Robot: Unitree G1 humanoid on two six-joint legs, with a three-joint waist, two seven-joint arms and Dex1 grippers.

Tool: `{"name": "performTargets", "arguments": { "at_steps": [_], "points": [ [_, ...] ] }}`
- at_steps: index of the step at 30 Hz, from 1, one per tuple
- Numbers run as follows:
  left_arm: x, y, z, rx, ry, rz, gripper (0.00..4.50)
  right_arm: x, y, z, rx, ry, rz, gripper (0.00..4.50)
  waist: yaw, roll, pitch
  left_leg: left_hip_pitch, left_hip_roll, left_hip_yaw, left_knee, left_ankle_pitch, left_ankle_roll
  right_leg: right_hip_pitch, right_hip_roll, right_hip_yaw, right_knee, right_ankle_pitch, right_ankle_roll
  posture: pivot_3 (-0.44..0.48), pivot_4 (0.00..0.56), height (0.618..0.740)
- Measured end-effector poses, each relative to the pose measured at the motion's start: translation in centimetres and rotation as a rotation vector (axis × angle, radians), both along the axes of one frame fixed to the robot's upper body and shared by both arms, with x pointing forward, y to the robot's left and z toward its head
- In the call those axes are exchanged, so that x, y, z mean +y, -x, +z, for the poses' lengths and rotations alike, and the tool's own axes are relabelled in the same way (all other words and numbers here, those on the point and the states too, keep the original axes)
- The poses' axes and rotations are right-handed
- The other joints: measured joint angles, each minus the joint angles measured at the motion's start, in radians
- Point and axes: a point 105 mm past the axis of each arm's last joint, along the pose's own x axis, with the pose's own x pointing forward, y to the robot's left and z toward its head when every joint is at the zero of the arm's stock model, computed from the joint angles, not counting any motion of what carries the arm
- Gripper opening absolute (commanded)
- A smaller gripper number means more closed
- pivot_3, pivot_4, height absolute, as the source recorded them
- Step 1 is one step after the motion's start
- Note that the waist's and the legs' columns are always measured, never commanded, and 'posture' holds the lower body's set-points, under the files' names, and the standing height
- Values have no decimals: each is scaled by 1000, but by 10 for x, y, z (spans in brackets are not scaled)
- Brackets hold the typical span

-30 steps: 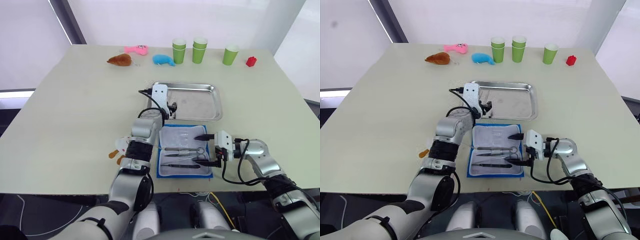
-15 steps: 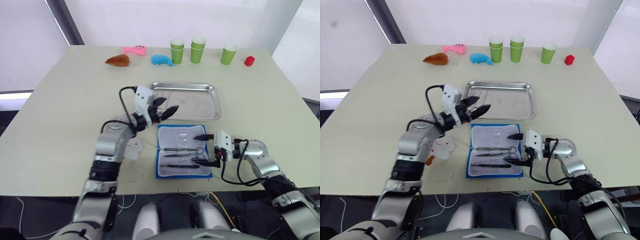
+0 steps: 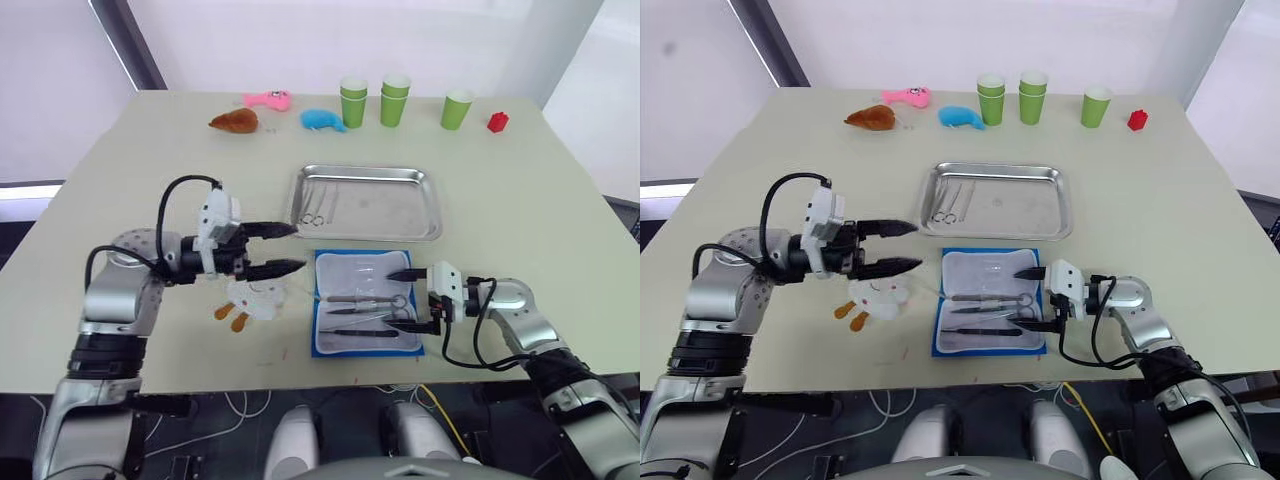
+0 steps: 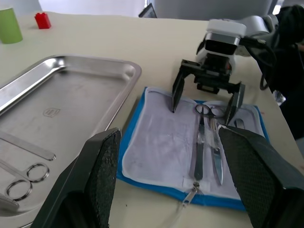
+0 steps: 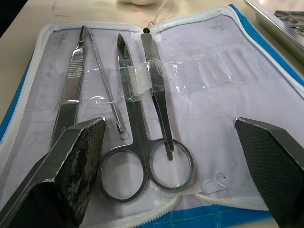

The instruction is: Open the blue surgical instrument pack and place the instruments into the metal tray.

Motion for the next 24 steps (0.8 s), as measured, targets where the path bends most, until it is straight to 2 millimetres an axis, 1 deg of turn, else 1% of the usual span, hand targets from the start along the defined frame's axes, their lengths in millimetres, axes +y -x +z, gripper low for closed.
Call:
{"name": "performTargets", "arguments": {
  "at_steps": [1,3,4,5,8,14,16,18,22,24],
  "points": [
    [0,1,0,-1,-2,-8,3447,0,0,0,1,0,0,4500,0,0,0,0,0,0,0,0,0,0,0,0,0,0,0,0,150,739],
    [0,2,-1,3,-12,-24,3975,0,0,0,1,0,0,4500,0,0,0,0,0,1,0,0,0,0,0,0,0,0,0,0,150,739],
    [2,8,-2,39,-44,-55,4194,0,0,0,0,-1,2,4500,-1,-1,0,0,0,1,0,0,0,-1,0,1,0,0,0,0,150,739],
    [4,9,-1,47,-55,-60,4447,0,0,0,1,-1,3,4500,-1,-1,1,0,0,1,0,0,0,-1,0,1,0,0,0,0,150,739],
    [10,14,10,48,-76,-85,4447,0,1,0,2,0,5,4500,0,-1,1,0,0,1,0,0,0,-1,0,1,0,0,0,0,150,739],
    [3,16,11,55,-65,-139,4447,-1,1,0,2,1,3,4500,4,-1,1,0,0,2,0,0,0,-1,1,1,0,-1,2,0,150,739],
    [1,15,9,49,-61,-149,4447,-1,1,0,2,1,4,4500,4,-1,1,0,0,2,0,0,0,-1,1,1,0,-1,2,0,150,739],
    [-6,13,6,33,-45,-170,4447,-1,1,0,2,1,2,4500,6,-1,1,0,0,2,0,0,0,-1,1,1,0,-1,2,0,150,739],
    [-24,10,-6,32,-9,-211,4447,-1,0,0,1,1,1,4500,12,-1,0,0,0,2,1,0,0,-1,1,1,1,-1,2,0,150,739],
    [-30,5,-13,24,-17,-212,4447,-1,0,0,1,2,1,4500,14,-2,0,0,0,2,1,0,0,-1,2,2,1,-1,2,0,150,739]
  ]
}}
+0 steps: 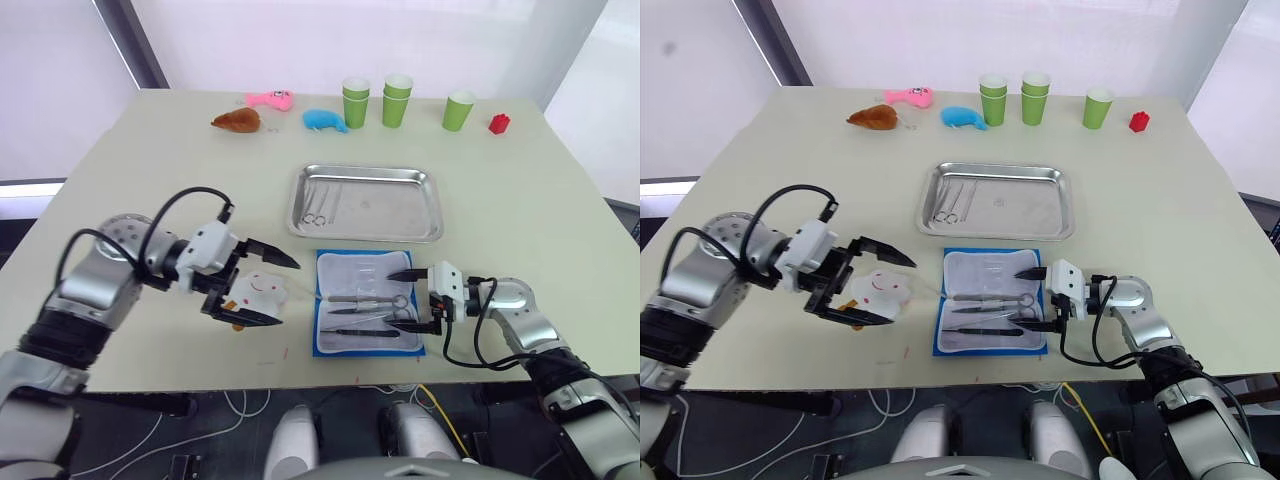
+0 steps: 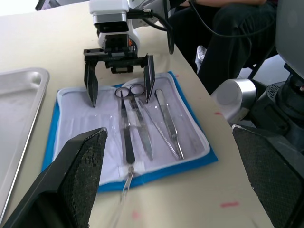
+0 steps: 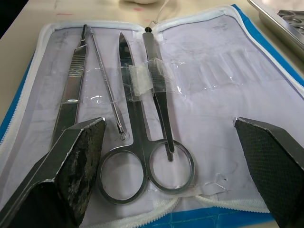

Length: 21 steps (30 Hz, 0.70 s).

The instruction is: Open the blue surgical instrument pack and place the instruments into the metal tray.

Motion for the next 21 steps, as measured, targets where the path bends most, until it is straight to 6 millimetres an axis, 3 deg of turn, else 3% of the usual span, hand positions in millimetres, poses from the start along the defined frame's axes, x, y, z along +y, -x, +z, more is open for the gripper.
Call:
{"name": "performTargets", "arguments": {
  "at_steps": [4,5,8,9,10,11,12,21],
  "points": [
    [-7,-5,-10,-6,-5,1,4447,-1,0,0,1,3,3,4500,4,0,0,0,0,0,0,0,0,0,0,0,0,1,-1,0,150,739],
    [-8,-6,-13,-2,-4,1,4073,-1,0,0,1,3,4,4500,4,0,0,0,0,0,0,0,0,0,0,0,0,1,-1,0,150,739],
    [-15,-10,-15,-5,7,-2,3635,-2,1,0,2,1,4,4500,5,-1,-1,0,0,0,0,0,0,0,0,0,0,1,-1,0,150,739],
    [-18,-13,-15,-10,7,-3,3163,-2,1,0,3,-1,4,4500,6,-1,-1,0,0,0,0,0,0,0,0,0,0,1,-1,0,150,739],
    [-19,-14,-16,-13,4,-1,3059,-2,1,0,3,-2,5,4500,6,-1,-1,0,0,0,0,0,0,0,0,0,0,1,-1,0,150,739],
    [-22,-17,-19,-16,-5,3,2538,-3,1,1,4,-3,9,4500,6,-2,-1,0,0,0,0,0,0,0,0,0,0,1,-1,0,150,739],
    [-24,-18,-21,-17,-10,3,2306,-4,1,1,4,-4,10,4500,6,-1,-1,-1,0,0,0,0,0,0,0,0,0,1,-1,0,150,739],
    [-41,-28,-39,-27,-34,27,2306,-5,2,2,6,-3,16,4500,9,0,-1,-1,-1,0,0,0,0,0,0,0,-1,0,-1,0,150,739]
  ]
}}
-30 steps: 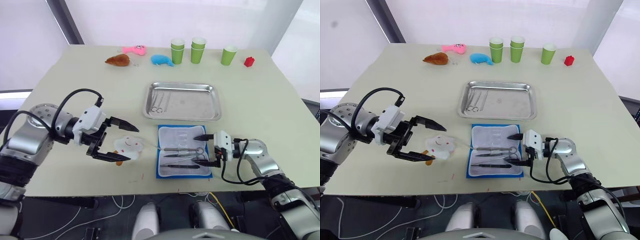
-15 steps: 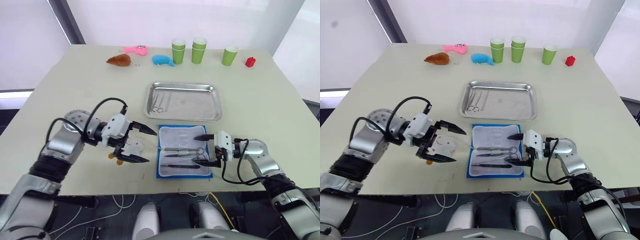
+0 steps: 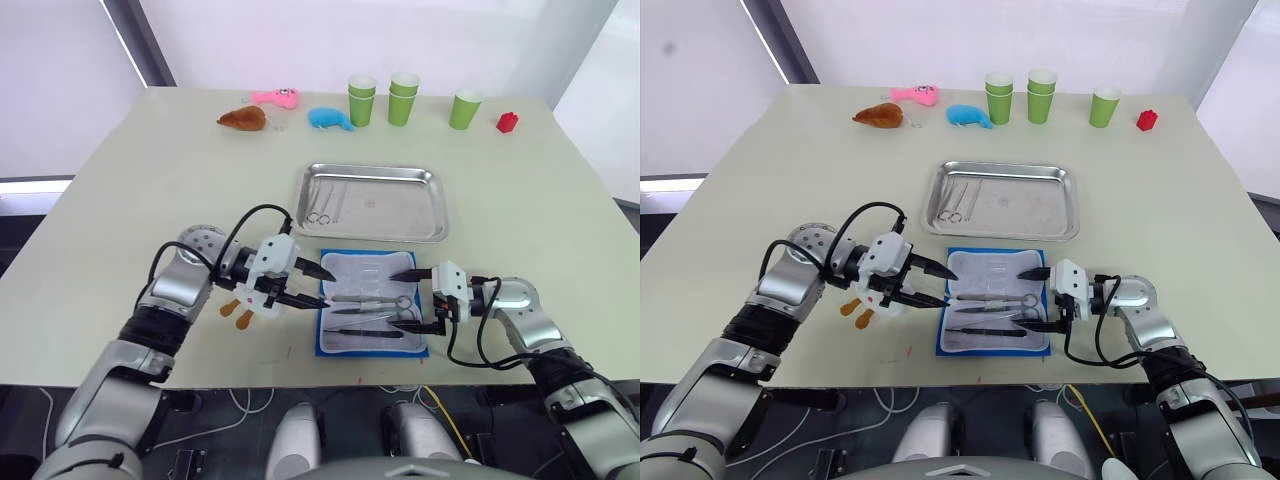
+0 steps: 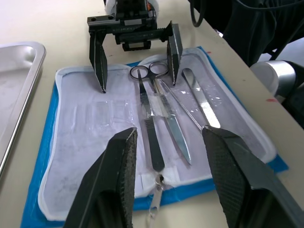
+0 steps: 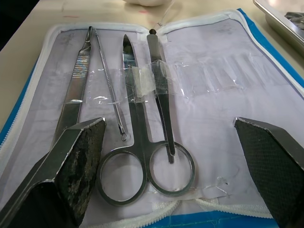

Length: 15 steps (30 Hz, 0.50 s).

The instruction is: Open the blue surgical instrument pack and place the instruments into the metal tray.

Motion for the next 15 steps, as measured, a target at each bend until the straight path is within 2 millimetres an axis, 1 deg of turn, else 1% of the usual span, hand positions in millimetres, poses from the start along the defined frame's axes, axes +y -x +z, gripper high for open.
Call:
{"name": "performTargets", "arguments": {
  "at_steps": [8,14,15],
  "points": [
    [-14,-12,-20,-6,-26,33,2306,0,0,0,-2,-4,-11,4500,-1,0,0,0,0,0,0,0,0,0,0,0,0,0,0,0,150,739],
    [-20,-17,-32,-6,-56,23,2306,0,2,0,-7,-9,-19,4500,-2,0,0,0,0,-1,0,0,0,0,0,0,0,0,0,0,150,739],
    [-21,-17,-33,-3,-55,22,2022,0,2,0,-7,-9,-19,4500,-2,0,0,0,0,-1,0,0,0,0,0,0,0,0,0,0,150,739]
  ]
}}
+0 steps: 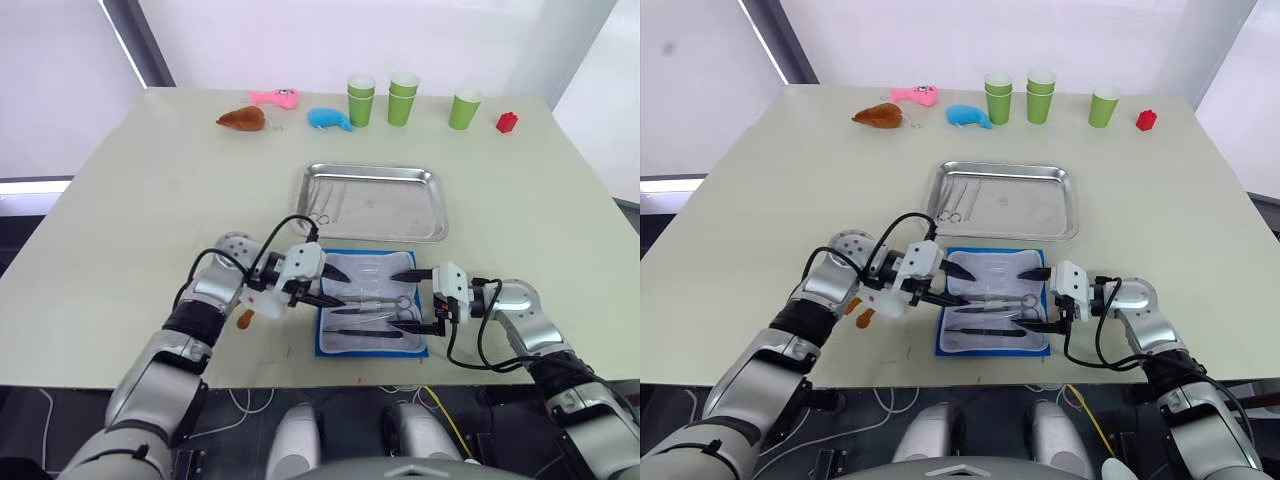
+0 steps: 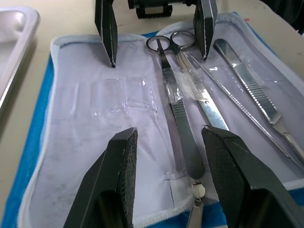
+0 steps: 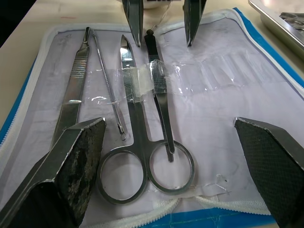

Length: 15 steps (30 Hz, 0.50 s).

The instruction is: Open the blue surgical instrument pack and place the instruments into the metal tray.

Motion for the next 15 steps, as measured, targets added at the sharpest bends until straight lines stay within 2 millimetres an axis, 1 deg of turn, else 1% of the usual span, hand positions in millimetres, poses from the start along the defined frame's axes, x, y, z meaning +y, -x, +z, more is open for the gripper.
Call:
{"name": "performTargets", "arguments": {
  "at_steps": [1,2,3,4,6,15],
  "points": [
    [-1,0,-2,1,-3,-5,1675,0,0,0,0,0,-2,4500,0,0,0,0,0,0,0,0,0,0,0,0,0,0,0,0,150,739],
    [-1,0,-2,0,-4,-7,1462,0,0,0,0,0,-3,4500,0,0,0,0,0,0,0,0,0,0,0,0,0,0,0,0,150,739],
    [-1,0,-3,4,-9,-13,1099,0,0,0,0,-1,-6,4500,0,0,0,0,0,0,0,0,0,0,0,0,0,0,0,0,150,739],
    [-1,0,-3,10,-12,-15,598,0,0,0,0,-1,-8,4500,0,0,0,0,0,0,0,0,0,0,0,0,0,0,0,0,150,739],
    [-1,1,-4,18,-12,-21,191,0,0,0,-2,-4,-11,4500,0,0,0,0,0,0,0,0,0,0,0,0,0,0,0,0,150,739],
    [-2,1,-4,31,-15,-19,191,-1,2,0,-4,-3,-14,4500,0,0,0,0,0,-1,0,0,0,0,0,0,0,0,0,0,150,739]
  ]
}}
